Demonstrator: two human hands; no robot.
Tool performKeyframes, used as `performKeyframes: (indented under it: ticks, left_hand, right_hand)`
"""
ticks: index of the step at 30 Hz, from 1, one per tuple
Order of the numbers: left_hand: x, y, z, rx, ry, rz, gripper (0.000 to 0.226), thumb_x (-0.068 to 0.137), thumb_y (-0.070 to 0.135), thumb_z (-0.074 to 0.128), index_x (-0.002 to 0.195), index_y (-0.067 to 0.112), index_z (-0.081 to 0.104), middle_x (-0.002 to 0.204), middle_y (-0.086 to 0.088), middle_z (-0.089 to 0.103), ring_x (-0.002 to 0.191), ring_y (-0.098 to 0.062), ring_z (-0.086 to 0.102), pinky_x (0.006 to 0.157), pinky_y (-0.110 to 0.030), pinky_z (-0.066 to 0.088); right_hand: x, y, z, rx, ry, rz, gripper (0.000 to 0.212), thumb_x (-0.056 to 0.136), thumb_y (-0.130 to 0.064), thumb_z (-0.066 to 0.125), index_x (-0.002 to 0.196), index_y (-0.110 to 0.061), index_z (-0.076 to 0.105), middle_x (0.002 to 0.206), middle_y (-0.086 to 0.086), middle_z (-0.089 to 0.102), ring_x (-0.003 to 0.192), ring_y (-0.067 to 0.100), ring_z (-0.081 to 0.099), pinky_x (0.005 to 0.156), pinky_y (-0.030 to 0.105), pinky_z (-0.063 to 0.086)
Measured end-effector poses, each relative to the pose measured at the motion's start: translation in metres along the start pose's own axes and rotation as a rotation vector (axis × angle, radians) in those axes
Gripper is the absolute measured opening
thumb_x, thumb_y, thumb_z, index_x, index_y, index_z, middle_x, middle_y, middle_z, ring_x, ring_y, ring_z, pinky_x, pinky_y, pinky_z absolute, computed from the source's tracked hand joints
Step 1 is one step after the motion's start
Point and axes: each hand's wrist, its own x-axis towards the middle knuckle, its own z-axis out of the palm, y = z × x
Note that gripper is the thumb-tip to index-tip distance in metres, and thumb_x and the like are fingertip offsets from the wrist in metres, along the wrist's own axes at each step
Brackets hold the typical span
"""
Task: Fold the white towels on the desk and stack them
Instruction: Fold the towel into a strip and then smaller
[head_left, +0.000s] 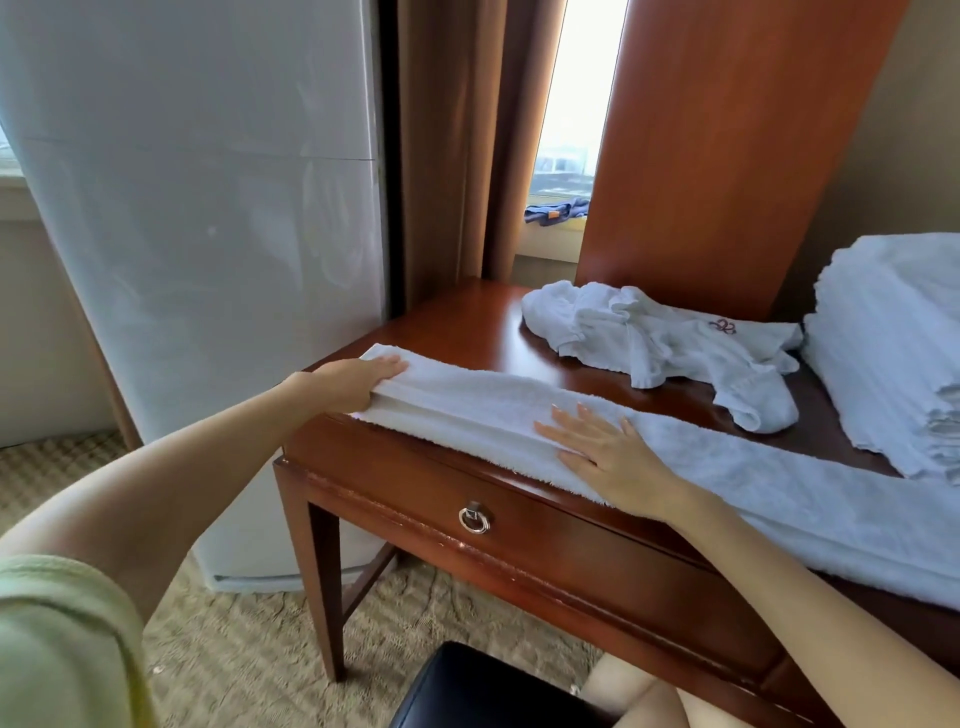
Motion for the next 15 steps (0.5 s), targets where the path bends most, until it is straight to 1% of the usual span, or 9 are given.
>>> performKeyframes:
  ticks: [2,4,6,7,8,10,11,13,15]
  left_hand:
    - [0.004,0.002,0.0,0.046,-0.074,0.02,0.084,0.089,-0.006,0.037,0.154,0.031,0.001,0.163,0.004,0.001,0.14,-0.026,0.033,0.098,-0.024,0.039]
    - [0.008,0.002,-0.004,0.007,-0.214,-0.018,0.081,0.09,-0.001,0.04,0.154,0.03,0.002,0.162,0.005,-0.007,0.146,-0.026,0.019,0.115,-0.038,0.024]
    - [0.01,-0.004,-0.015,-0.247,-0.338,-0.067,0.048,0.092,0.018,0.047,0.138,0.031,0.044,0.159,0.003,0.016,0.14,-0.022,0.027,0.116,-0.041,0.017]
    - [0.007,-0.005,-0.019,-0.4,-0.337,-0.058,0.021,0.092,0.033,0.05,0.11,0.031,0.061,0.149,0.004,0.034,0.128,-0.016,0.039,0.114,-0.038,0.023]
    - [0.005,-0.004,-0.023,-0.519,-0.284,-0.044,0.023,0.091,0.047,0.051,0.093,0.028,0.063,0.134,0.004,0.046,0.117,-0.013,0.046,0.111,-0.035,0.027]
    - [0.005,0.0,-0.02,-0.623,-0.128,-0.067,0.046,0.095,0.057,0.043,0.124,0.025,0.059,0.141,-0.001,0.047,0.129,-0.019,0.044,0.116,-0.04,0.024]
    - [0.01,0.003,-0.013,-0.576,-0.058,-0.077,0.055,0.098,0.057,0.035,0.143,0.027,0.042,0.152,-0.002,0.035,0.14,-0.023,0.032,0.118,-0.046,0.019]
    - [0.017,0.011,0.004,-0.299,-0.043,-0.051,0.058,0.1,0.055,0.023,0.153,0.03,0.018,0.161,0.002,0.009,0.148,-0.024,0.009,0.118,-0.054,0.01]
    - [0.021,0.013,0.016,-0.102,-0.039,-0.032,0.056,0.102,0.051,0.021,0.153,0.029,0.015,0.162,0.006,0.002,0.149,-0.021,0.0,0.117,-0.055,0.008]
  right_hand:
    - [-0.01,-0.001,-0.004,0.041,-0.083,-0.012,0.042,0.104,-0.046,0.023,0.143,-0.058,0.012,0.158,-0.022,-0.002,0.146,0.007,-0.013,0.115,0.049,-0.015]
    - [-0.01,-0.002,-0.015,0.071,-0.163,0.001,0.043,0.101,-0.053,0.025,0.143,-0.057,0.017,0.16,-0.019,0.002,0.147,0.008,-0.008,0.117,0.052,-0.012]
    - [0.0,-0.007,-0.025,0.124,-0.131,0.028,0.046,0.099,-0.058,0.025,0.144,-0.051,0.03,0.16,-0.015,0.014,0.148,0.008,0.003,0.118,0.053,-0.007]
    - [0.008,-0.011,-0.027,0.14,-0.054,0.033,0.046,0.1,-0.056,0.024,0.144,-0.047,0.034,0.159,-0.014,0.019,0.148,0.007,0.008,0.119,0.051,-0.006]
    - [0.018,-0.016,-0.028,0.133,0.035,0.028,0.046,0.101,-0.053,0.023,0.145,-0.042,0.035,0.159,-0.013,0.021,0.148,0.007,0.009,0.119,0.048,-0.007]
    - [0.042,-0.025,-0.024,0.079,0.131,0.015,0.048,0.104,-0.047,0.02,0.15,-0.037,0.027,0.161,-0.011,0.015,0.148,0.007,0.002,0.119,0.044,-0.009]
    - [0.054,-0.029,-0.02,0.046,0.125,0.009,0.049,0.104,-0.047,0.018,0.152,-0.035,0.021,0.162,-0.01,0.01,0.149,0.008,-0.002,0.119,0.043,-0.01]
    - [0.076,-0.033,-0.007,0.003,0.042,0.006,0.053,0.103,-0.05,0.015,0.154,-0.034,0.012,0.162,-0.009,0.0,0.148,0.008,-0.009,0.118,0.041,-0.013]
    - [0.089,-0.03,0.003,0.019,-0.049,0.046,0.057,0.101,-0.057,0.015,0.154,-0.036,0.007,0.162,-0.01,-0.005,0.148,0.008,-0.01,0.118,0.039,-0.011]
